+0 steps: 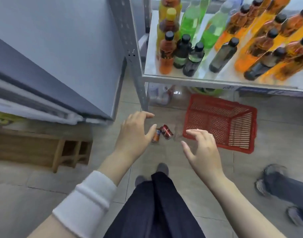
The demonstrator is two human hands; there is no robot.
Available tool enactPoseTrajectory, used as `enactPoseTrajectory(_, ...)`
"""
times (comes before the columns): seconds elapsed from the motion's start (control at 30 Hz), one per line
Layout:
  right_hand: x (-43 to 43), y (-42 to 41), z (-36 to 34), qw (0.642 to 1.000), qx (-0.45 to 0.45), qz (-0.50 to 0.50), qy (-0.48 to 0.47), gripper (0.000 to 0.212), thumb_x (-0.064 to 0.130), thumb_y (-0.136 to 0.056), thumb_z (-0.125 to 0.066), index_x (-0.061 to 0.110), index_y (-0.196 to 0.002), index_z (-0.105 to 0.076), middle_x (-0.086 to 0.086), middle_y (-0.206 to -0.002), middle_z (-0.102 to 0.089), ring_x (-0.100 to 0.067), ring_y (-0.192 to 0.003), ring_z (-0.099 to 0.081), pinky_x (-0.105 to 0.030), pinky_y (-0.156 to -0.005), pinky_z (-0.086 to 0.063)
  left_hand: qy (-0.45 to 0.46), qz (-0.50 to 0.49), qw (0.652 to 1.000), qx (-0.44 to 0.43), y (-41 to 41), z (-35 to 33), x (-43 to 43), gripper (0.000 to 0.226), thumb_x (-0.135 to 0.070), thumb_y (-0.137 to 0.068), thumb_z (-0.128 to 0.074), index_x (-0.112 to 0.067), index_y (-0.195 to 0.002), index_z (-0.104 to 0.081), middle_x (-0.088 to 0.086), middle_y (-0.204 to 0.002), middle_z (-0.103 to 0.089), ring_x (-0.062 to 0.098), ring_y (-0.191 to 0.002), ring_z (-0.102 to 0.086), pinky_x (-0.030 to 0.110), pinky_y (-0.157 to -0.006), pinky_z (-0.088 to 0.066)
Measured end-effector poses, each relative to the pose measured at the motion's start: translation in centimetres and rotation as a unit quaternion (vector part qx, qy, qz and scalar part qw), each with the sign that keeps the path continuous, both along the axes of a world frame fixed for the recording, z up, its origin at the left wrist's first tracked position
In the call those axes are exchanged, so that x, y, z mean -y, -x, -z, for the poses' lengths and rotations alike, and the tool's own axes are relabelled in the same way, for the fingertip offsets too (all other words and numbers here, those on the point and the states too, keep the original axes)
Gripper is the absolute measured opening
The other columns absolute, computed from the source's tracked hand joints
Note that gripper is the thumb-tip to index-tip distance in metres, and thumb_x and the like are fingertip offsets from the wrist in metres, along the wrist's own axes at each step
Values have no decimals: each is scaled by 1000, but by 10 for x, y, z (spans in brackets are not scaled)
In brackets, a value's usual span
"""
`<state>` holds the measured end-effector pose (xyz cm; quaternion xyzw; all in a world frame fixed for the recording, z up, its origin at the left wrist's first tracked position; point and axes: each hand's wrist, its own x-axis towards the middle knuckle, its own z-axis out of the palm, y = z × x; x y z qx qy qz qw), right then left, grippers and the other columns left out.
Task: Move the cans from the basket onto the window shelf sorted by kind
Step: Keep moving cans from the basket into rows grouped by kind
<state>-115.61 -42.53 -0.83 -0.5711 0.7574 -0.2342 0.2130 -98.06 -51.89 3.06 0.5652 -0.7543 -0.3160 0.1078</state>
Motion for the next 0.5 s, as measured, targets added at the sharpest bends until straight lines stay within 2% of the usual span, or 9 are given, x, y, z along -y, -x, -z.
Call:
enactPoseTrajectory(0.1, 2, -3, 74, 998, 4, -9, -59, 33, 16, -79, -71, 7, -110, -62, -4, -107, -60, -19, -104, -50, -26, -93, -38, -84, -9, 996, 12, 3, 76, -6, 25, -27, -90, -55, -22, -114, -56, -8, -117, -56, 10, -114, -47, 31, -101, -36)
enactPoseTrajectory(0.17, 6, -4, 134, 993, 10, -22, -114, 35, 17, -79, -71, 6, -111, -61, -5, -108, -60, -19, -105, -51, -26, -92, -37, -155, -10, 987, 40, 4, 143, -8, 29, -29, -91, -53, -23, -119, -53, -8, -121, -55, 10, -117, -47, 31, -102, -36)
enactPoseTrajectory(0.27, 16, -3, 234, 979, 7, -45, -199, 42, 23, -85, -64, 7, -122, -55, -6, -118, -55, -23, -115, -48, -22, -98, -30, -286, -46, 956, 55, 5, 262, -11, 36, -31, -91, -53, -21, -125, -51, -5, -126, -55, 12, -118, -49, 25, -98, -38)
enactPoseTrajectory(0.33, 25, -2, 308, 966, 9, -58, -250, 49, 26, -88, -59, 7, -131, -46, -9, -128, -49, -25, -122, -42, -26, -101, -30, -360, -103, 927, 33, 4, 346, -9, 39, -27, -91, -55, -16, -127, -49, 2, -128, -56, 15, -116, -52, 23, -94, -38)
enactPoseTrajectory(0.43, 43, -1, 422, 951, 3, -57, -304, 55, 29, -89, -57, 4, -136, -39, -15, -134, -44, -29, -124, -40, -32, -103, -31, -402, -157, 901, 44, -1, 465, 2, 46, -22, -89, -58, -10, -131, -45, 10, -131, -52, 23, -118, -51, 24, -92, -39)
enactPoseTrajectory(0.5, 59, 0, 496, 949, -9, -51, -312, 61, 30, -87, -58, 4, -138, -36, -16, -137, -41, -30, -126, -38, -33, -104, -29, -391, -159, 905, 52, 0, 538, 14, 55, -23, -87, -61, -8, -135, -40, 15, -134, -49, 27, -120, -49, 28, -96, -40)
